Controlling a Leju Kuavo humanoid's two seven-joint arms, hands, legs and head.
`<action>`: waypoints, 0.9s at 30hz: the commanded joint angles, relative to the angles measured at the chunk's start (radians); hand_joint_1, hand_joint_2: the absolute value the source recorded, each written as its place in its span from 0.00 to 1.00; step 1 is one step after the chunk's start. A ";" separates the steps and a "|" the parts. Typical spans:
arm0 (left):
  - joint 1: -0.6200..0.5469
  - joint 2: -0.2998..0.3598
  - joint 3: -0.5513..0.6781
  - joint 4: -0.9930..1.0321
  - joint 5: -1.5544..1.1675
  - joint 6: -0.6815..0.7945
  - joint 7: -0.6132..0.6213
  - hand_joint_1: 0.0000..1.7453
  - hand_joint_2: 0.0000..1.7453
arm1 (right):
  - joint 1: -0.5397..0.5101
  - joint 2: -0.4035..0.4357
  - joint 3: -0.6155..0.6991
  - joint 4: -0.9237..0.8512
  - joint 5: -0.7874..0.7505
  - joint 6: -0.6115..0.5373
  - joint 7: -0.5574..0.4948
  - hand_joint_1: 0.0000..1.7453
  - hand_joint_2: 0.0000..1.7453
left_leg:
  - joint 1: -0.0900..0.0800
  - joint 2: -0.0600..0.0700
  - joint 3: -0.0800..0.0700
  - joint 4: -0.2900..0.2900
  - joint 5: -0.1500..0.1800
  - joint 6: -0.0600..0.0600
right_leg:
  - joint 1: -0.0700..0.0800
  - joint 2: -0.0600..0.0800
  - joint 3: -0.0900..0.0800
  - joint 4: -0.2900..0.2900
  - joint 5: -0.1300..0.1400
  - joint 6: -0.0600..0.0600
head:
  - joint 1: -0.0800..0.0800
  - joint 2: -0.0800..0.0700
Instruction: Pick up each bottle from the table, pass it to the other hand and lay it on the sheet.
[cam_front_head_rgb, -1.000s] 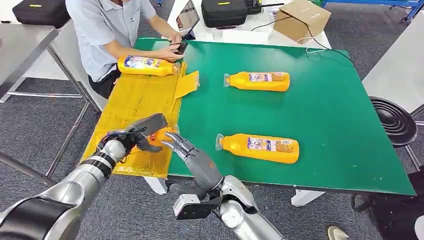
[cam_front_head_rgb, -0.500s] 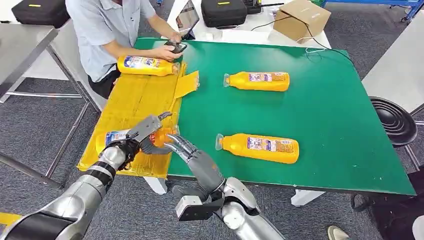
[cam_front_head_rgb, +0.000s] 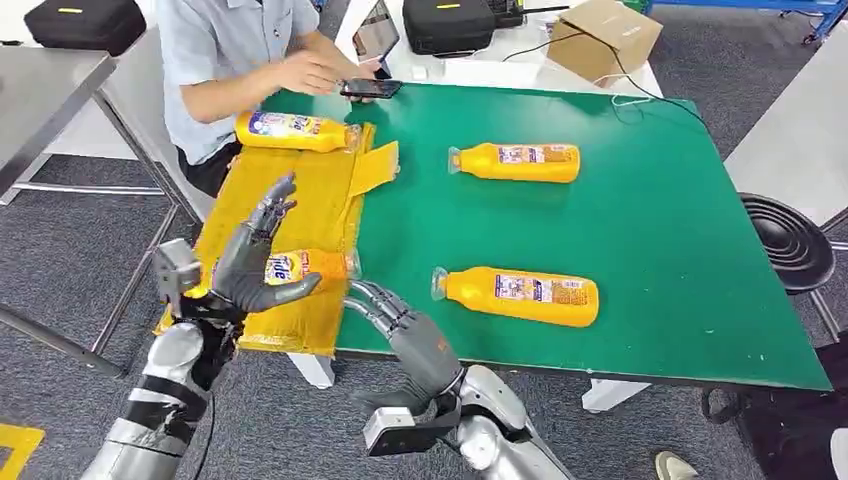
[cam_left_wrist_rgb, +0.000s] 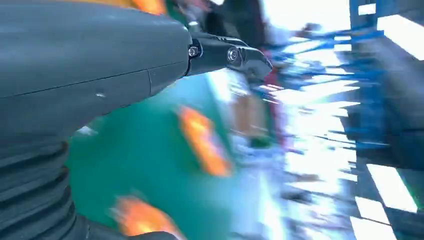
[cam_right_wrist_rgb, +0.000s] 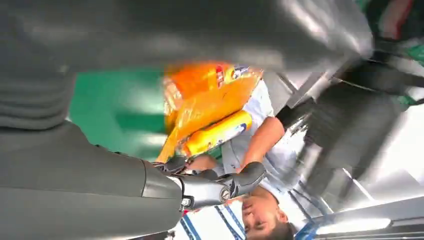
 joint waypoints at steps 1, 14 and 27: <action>0.050 -0.004 0.058 -0.227 0.101 -0.029 0.032 0.00 1.00 | -0.021 -0.045 -0.042 -0.016 0.006 0.014 -0.005 0.00 1.00 | 0.001 0.003 0.002 0.001 -0.001 -0.001 | 0.001 0.001 0.002 0.000 0.000 -0.002 | 0.000 0.000; 0.379 -0.070 0.107 -0.388 0.051 -0.017 -0.100 0.00 1.00 | -0.057 -0.214 -0.466 0.077 0.281 -0.208 0.104 0.00 1.00 | -0.002 0.002 0.002 0.000 -0.002 0.001 | -0.002 0.001 0.003 -0.002 0.000 0.000 | 0.000 0.000; 0.377 -0.093 0.047 -0.347 0.000 0.022 -0.112 0.00 1.00 | -0.224 -0.206 -0.493 0.523 0.444 -0.222 0.233 0.00 1.00 | -0.002 0.001 0.003 -0.001 0.000 0.001 | -0.001 0.000 0.003 -0.003 0.001 0.000 | 0.000 0.000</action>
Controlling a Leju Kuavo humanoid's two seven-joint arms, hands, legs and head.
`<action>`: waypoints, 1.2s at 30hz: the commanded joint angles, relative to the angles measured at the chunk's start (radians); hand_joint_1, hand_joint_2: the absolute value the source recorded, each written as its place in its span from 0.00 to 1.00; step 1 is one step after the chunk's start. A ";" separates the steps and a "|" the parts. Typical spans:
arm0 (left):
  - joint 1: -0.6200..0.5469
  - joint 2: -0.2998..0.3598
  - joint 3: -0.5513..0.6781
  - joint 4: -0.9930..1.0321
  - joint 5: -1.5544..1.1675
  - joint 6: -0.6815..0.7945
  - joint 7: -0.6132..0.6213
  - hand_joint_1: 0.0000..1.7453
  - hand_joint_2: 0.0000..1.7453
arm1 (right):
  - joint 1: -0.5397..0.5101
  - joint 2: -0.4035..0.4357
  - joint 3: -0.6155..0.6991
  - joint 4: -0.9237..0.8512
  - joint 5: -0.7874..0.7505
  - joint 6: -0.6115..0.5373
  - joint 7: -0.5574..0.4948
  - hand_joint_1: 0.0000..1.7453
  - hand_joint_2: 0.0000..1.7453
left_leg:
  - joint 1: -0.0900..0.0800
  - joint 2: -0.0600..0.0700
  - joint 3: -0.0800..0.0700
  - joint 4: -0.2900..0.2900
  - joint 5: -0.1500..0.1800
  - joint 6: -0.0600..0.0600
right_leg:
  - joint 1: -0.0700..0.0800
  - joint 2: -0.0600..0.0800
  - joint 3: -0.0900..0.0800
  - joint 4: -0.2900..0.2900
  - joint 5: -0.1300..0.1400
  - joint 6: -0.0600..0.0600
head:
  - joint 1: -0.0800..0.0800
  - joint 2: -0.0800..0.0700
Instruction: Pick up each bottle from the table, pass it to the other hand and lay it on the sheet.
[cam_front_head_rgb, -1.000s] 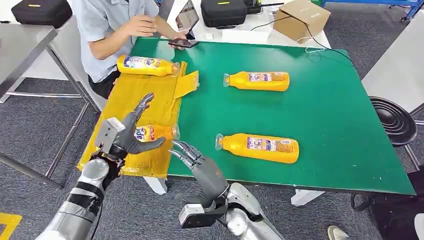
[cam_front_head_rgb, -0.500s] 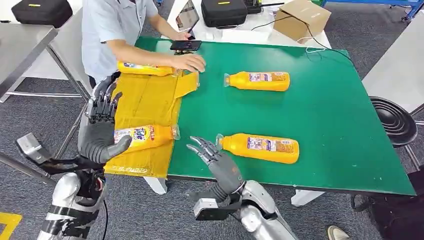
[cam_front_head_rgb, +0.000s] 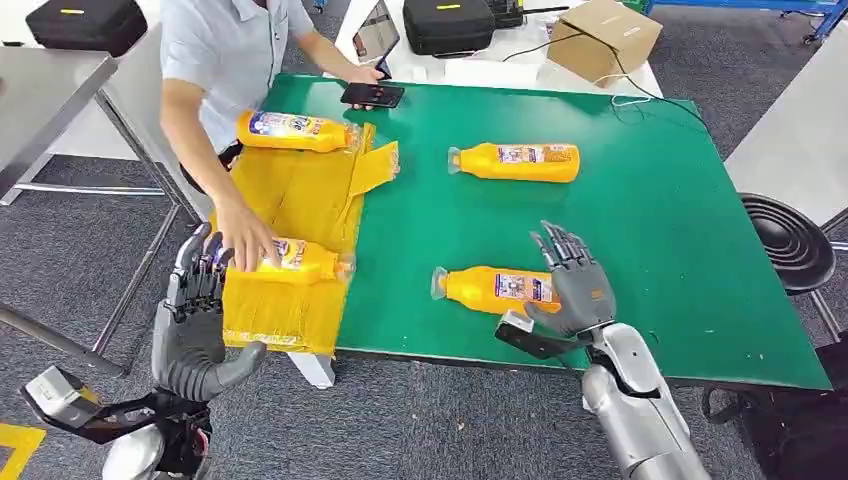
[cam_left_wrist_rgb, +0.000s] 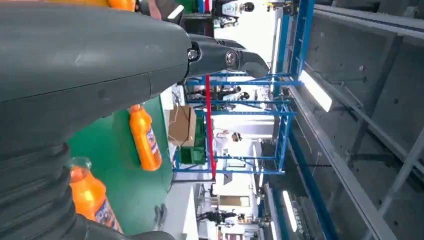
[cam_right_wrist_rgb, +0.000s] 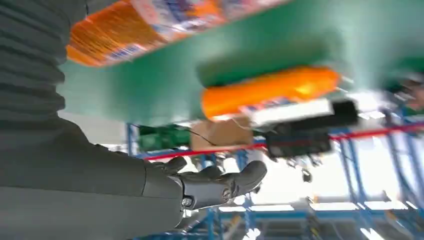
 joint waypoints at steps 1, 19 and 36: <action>-0.014 -0.015 -0.030 0.046 -0.009 0.012 0.000 0.00 1.00 | -0.102 0.012 -0.037 0.294 0.013 -0.009 0.017 0.00 1.00 | 0.000 0.002 0.002 -0.001 -0.001 -0.001 | 0.001 0.001 0.002 -0.001 0.000 -0.001 | 0.000 0.000; -0.030 -0.008 -0.052 0.029 -0.050 0.037 0.027 0.00 1.00 | -0.139 0.077 -0.007 0.422 0.086 -0.002 0.249 0.00 1.00 | 0.001 0.003 0.003 -0.001 0.000 -0.001 | 0.001 0.001 0.002 -0.001 0.000 -0.002 | 0.000 0.000; -0.044 -0.028 -0.026 0.049 -0.063 0.026 0.040 0.00 1.00 | -0.166 0.072 0.000 0.464 0.202 0.125 0.408 0.02 1.00 | 0.001 -0.001 0.008 -0.001 0.001 -0.001 | 0.001 -0.002 0.008 -0.002 0.000 -0.001 | 0.000 0.000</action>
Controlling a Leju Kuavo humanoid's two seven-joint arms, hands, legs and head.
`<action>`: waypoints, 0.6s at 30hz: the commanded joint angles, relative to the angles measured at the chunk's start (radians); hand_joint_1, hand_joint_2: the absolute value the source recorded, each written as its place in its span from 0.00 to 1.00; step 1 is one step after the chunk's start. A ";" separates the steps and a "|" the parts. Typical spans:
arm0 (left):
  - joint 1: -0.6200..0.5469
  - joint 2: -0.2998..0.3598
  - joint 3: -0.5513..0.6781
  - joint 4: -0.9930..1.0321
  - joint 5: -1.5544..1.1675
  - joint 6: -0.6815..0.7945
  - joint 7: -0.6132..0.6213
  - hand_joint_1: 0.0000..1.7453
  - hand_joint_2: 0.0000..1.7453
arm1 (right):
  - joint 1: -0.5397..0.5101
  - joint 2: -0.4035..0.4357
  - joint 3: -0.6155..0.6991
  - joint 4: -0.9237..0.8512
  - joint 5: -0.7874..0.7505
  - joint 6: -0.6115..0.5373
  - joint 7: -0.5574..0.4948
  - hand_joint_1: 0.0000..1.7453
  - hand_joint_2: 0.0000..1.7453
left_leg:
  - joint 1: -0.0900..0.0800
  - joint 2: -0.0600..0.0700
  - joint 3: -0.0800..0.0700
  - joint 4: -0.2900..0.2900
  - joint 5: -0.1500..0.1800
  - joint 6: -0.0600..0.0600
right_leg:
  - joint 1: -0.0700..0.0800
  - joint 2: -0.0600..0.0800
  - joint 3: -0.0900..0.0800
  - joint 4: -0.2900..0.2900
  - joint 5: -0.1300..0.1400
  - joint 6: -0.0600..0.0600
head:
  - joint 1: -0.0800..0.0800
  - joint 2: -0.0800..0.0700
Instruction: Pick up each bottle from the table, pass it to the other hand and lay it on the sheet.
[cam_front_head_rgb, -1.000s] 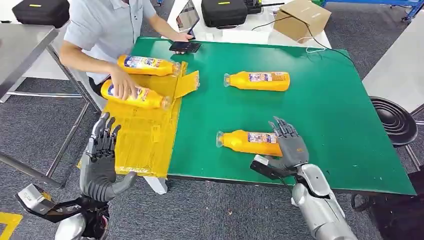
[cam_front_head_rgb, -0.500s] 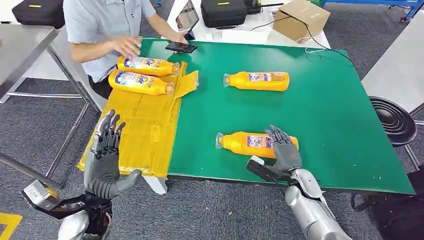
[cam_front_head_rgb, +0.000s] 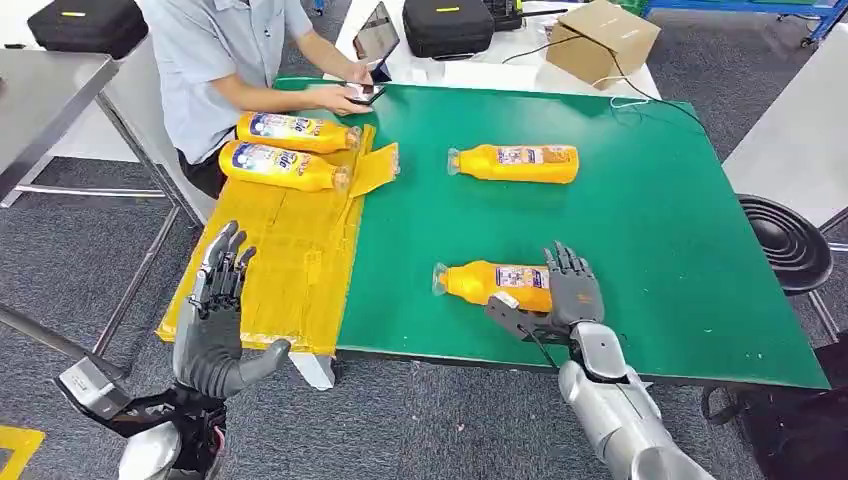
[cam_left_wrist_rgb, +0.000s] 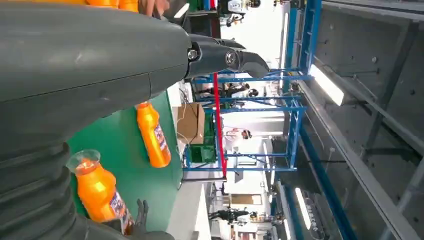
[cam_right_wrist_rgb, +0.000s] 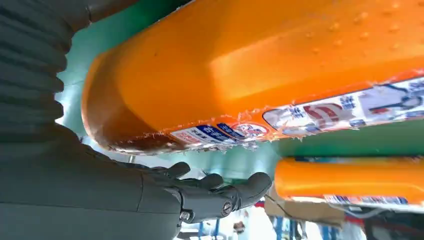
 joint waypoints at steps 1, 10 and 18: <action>-0.031 -0.006 0.011 0.049 -0.003 -0.008 0.006 0.00 1.00 | -0.028 -0.009 0.004 0.133 -0.007 0.059 -0.001 0.50 1.00 | 0.001 -0.001 0.001 -0.001 0.001 -0.001 | 0.001 -0.003 0.003 -0.001 0.001 -0.002 | 0.000 0.000; -0.058 -0.011 0.005 0.087 0.072 -0.059 0.032 0.00 1.00 | -0.035 -0.007 -0.068 0.218 -0.079 0.137 -0.077 1.00 1.00 | 0.001 -0.004 0.004 -0.002 0.001 -0.001 | 0.001 -0.005 0.005 -0.002 0.000 -0.002 | 0.000 0.000; -0.057 -0.009 0.009 0.101 0.067 -0.041 0.017 0.00 1.00 | -0.010 0.011 -0.157 0.186 -0.213 0.161 -0.241 1.00 1.00 | 0.001 -0.003 0.007 -0.002 0.002 -0.001 | 0.002 -0.004 0.007 -0.003 0.001 -0.002 | 0.000 0.000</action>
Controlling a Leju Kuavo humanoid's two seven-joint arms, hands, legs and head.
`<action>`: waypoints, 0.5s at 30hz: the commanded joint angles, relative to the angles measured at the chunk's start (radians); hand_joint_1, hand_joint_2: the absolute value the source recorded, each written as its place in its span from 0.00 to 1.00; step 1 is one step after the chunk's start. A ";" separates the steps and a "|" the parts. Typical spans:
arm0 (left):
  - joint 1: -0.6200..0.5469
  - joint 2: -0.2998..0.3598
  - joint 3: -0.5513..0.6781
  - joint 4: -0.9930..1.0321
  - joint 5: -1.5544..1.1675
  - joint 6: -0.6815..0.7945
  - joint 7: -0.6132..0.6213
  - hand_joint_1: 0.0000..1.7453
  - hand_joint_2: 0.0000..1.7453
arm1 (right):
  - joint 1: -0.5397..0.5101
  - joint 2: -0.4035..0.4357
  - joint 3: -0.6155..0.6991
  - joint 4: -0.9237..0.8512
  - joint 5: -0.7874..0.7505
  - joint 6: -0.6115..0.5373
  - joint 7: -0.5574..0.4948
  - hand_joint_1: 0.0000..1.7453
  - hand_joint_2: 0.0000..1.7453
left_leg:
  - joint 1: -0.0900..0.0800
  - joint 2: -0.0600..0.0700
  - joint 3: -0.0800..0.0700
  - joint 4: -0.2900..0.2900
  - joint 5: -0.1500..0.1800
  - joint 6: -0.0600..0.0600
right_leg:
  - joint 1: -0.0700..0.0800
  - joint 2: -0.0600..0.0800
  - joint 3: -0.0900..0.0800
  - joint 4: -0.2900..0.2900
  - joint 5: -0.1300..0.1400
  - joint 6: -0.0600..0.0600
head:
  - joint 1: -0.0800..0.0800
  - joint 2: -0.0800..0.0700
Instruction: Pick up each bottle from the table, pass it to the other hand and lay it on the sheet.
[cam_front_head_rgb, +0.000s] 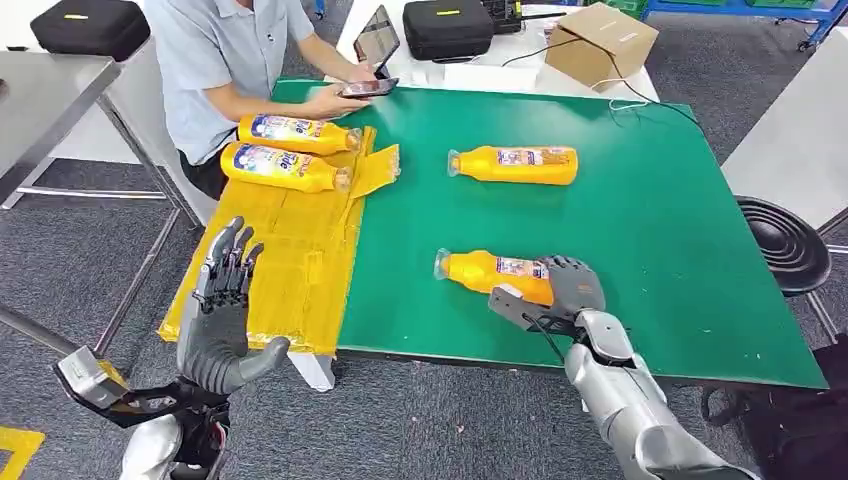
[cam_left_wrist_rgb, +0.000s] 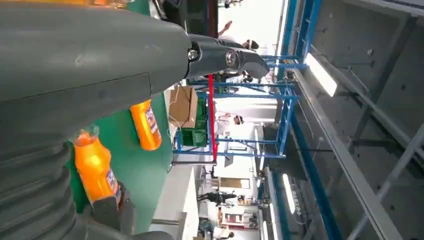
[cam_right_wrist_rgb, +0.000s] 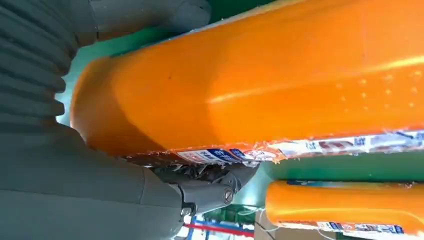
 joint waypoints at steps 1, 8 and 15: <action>-0.032 -0.001 0.009 0.082 -0.016 0.037 -0.011 0.00 1.00 | 0.062 0.030 -0.150 0.061 -0.181 0.055 -0.211 1.00 1.00 | 0.001 -0.003 0.002 -0.002 0.001 -0.001 | 0.001 -0.004 0.003 -0.002 0.000 -0.002 | 0.000 0.000; -0.021 -0.067 0.011 0.186 -0.015 0.268 0.148 0.00 1.00 | 0.156 0.103 -0.160 -0.209 -0.415 0.075 -0.413 1.00 1.00 | 0.001 0.004 0.001 -0.003 0.001 -0.002 | 0.002 0.001 0.001 -0.002 0.003 -0.006 | 0.000 0.000; -0.085 -0.093 -0.106 0.461 0.071 0.515 0.179 0.00 1.00 | 0.266 0.120 0.043 -0.599 -0.638 0.037 -0.420 1.00 1.00 | 0.000 0.003 -0.002 -0.001 0.001 -0.001 | 0.001 0.003 -0.002 0.000 0.002 -0.004 | 0.000 0.000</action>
